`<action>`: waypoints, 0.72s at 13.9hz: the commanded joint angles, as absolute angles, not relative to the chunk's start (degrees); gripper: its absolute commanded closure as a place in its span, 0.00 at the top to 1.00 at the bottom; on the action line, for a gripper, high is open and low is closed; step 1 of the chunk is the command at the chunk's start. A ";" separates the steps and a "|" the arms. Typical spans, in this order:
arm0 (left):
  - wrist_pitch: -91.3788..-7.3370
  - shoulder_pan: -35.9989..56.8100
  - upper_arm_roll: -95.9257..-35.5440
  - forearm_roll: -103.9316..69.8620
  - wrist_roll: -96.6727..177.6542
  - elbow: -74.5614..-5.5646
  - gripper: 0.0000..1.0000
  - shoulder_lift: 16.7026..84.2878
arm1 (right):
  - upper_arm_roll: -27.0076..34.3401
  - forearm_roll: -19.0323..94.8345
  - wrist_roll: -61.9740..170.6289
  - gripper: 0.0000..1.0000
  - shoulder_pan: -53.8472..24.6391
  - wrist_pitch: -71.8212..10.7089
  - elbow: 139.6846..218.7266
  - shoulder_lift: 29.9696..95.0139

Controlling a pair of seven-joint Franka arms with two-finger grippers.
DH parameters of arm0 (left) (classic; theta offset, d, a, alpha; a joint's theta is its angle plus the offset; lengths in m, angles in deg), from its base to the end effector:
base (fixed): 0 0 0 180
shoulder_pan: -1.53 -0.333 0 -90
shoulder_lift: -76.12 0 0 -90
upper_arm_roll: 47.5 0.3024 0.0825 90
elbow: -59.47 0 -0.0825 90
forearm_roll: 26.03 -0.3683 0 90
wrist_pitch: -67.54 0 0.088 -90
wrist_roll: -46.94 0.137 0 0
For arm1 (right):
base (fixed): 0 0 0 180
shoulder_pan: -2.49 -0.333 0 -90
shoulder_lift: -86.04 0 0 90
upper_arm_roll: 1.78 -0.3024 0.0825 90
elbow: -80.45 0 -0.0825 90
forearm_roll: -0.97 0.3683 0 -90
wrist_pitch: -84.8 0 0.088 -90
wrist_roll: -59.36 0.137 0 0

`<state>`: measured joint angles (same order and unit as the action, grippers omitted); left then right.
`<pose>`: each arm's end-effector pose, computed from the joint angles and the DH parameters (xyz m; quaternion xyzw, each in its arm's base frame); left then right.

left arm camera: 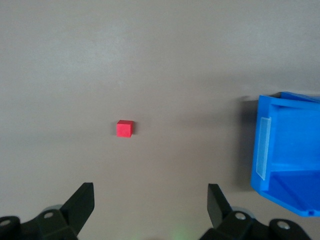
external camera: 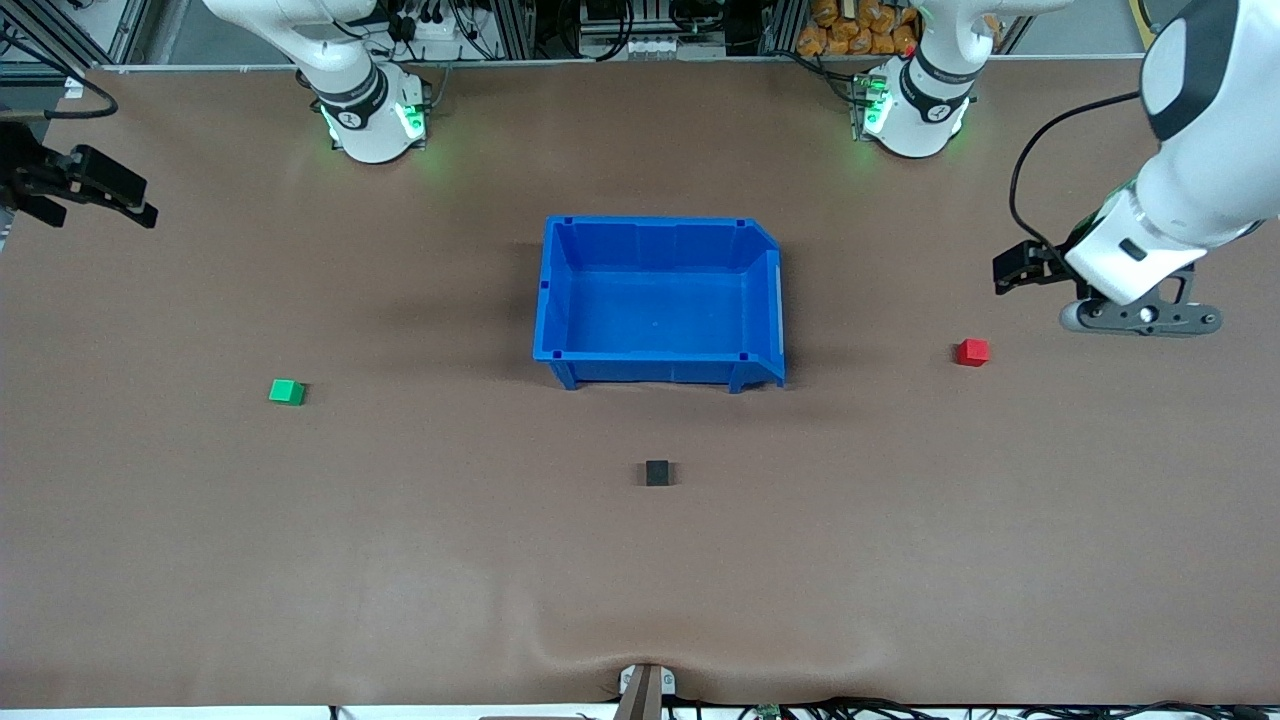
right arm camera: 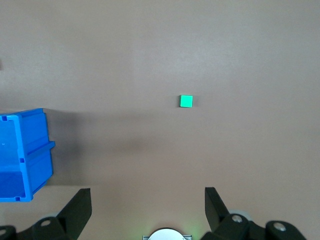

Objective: Attach green and red cubes to black cube

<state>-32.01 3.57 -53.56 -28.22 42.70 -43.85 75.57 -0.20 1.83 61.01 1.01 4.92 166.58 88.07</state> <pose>0.5355 -0.0714 0.4833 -0.9984 0.0375 0.0355 0.0221 0.5073 0.0011 0.6150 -0.9992 0.0142 0.0369 0.0074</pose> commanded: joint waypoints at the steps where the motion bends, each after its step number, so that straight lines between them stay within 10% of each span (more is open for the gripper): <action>1: -36.94 2.94 -53.65 -27.52 42.55 -48.88 1.00 76.73 | -0.55 2.20 60.86 1.00 1.61 5.35 164.82 85.35; 10: -49.87 -1.46 -53.39 -28.66 50.53 -56.81 1.00 68.84 | -0.38 2.81 60.68 1.00 3.11 -0.27 165.35 76.04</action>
<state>-47.71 -0.82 -53.14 -28.27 47.82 -56.83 71.61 0.08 1.86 61.04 1.57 0.50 166.59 78.55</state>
